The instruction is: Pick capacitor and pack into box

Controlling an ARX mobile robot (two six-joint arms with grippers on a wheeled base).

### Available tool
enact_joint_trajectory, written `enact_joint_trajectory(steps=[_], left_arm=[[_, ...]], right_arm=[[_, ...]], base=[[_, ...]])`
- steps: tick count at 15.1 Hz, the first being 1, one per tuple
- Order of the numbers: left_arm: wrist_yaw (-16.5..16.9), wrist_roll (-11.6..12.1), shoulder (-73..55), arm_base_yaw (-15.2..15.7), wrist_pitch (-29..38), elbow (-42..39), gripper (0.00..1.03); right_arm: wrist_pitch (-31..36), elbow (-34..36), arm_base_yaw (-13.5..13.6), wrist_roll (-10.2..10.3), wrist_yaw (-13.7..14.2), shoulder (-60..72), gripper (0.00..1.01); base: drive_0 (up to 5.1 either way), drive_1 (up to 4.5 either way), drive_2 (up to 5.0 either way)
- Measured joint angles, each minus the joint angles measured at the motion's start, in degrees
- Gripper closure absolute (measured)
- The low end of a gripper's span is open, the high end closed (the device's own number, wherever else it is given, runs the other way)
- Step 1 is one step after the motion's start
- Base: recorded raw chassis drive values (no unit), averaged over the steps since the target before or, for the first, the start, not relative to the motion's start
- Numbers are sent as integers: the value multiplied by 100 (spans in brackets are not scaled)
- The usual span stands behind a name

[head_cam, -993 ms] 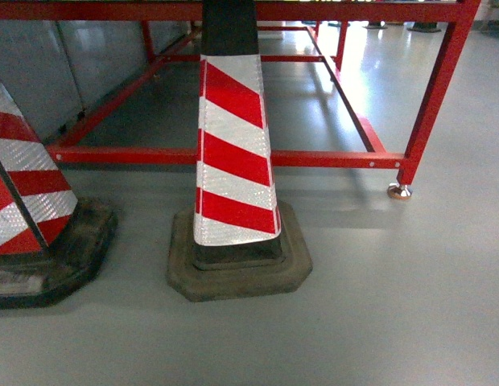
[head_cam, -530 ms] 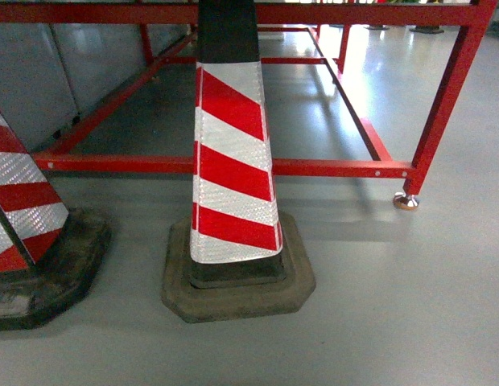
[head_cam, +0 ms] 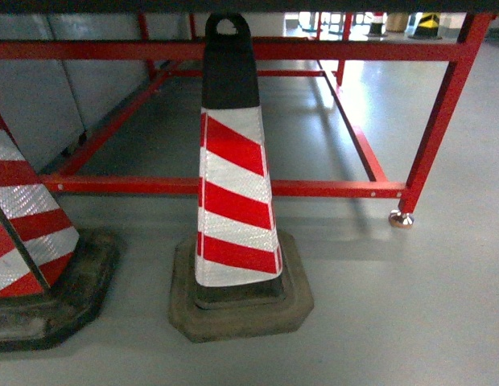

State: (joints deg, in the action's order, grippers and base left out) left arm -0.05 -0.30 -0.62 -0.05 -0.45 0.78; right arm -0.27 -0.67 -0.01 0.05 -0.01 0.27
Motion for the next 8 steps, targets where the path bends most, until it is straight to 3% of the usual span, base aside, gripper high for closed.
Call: enact_joint_trajectory(steps=[8], left_arm=[[4, 31, 0, 0, 2, 0, 59]], right_arm=[[-2, 0, 0, 2, -2, 0, 3]], base=[[0, 0, 0]])
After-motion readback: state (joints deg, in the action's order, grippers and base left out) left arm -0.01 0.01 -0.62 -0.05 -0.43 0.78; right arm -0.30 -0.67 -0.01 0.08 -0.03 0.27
